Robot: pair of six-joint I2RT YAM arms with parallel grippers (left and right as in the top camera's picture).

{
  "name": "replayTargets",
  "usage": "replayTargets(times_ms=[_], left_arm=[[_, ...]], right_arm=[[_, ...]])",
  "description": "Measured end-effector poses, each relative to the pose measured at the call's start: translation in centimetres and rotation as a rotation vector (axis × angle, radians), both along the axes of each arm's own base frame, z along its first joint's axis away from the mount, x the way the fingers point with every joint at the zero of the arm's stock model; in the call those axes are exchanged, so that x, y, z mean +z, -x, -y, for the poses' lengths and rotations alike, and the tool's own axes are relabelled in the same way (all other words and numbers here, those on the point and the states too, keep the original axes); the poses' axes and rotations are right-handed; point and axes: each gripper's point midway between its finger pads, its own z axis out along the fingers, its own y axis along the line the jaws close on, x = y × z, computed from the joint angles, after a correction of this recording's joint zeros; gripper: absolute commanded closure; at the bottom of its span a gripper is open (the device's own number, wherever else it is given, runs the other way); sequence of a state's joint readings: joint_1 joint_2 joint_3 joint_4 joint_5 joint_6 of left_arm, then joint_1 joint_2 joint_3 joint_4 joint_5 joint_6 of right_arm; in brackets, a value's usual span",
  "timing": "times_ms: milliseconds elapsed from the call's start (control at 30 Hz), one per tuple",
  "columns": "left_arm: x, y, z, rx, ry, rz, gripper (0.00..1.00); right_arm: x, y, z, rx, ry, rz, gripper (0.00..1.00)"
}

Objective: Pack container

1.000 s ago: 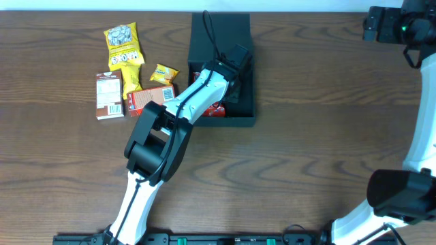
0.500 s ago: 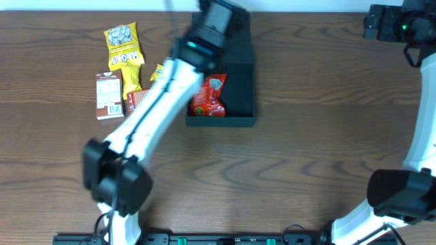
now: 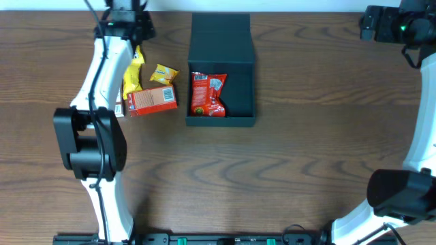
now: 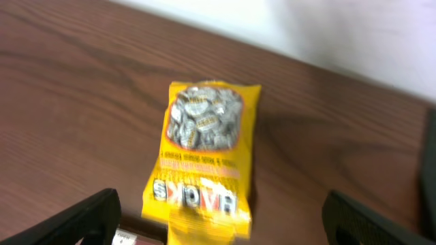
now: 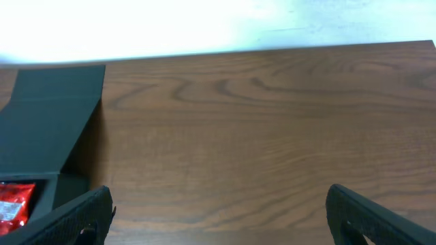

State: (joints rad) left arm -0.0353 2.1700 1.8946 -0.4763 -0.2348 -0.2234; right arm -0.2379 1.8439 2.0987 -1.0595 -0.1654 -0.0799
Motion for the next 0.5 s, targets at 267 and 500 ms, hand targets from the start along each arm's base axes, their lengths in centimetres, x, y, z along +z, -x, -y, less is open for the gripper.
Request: replayTargets(times_ms=[267, 500], left_arm=[[-7.5, -2.3, -2.2, -0.029, 0.047, -0.041, 0.05], [-11.8, -2.7, -1.8, -0.037, 0.072, -0.077, 0.01]], right_arm=[[-0.3, 0.4, -0.1, 0.0, -0.005, -0.02, 0.01], [-0.5, 0.5, -0.2, 0.003, -0.01, -0.027, 0.01]])
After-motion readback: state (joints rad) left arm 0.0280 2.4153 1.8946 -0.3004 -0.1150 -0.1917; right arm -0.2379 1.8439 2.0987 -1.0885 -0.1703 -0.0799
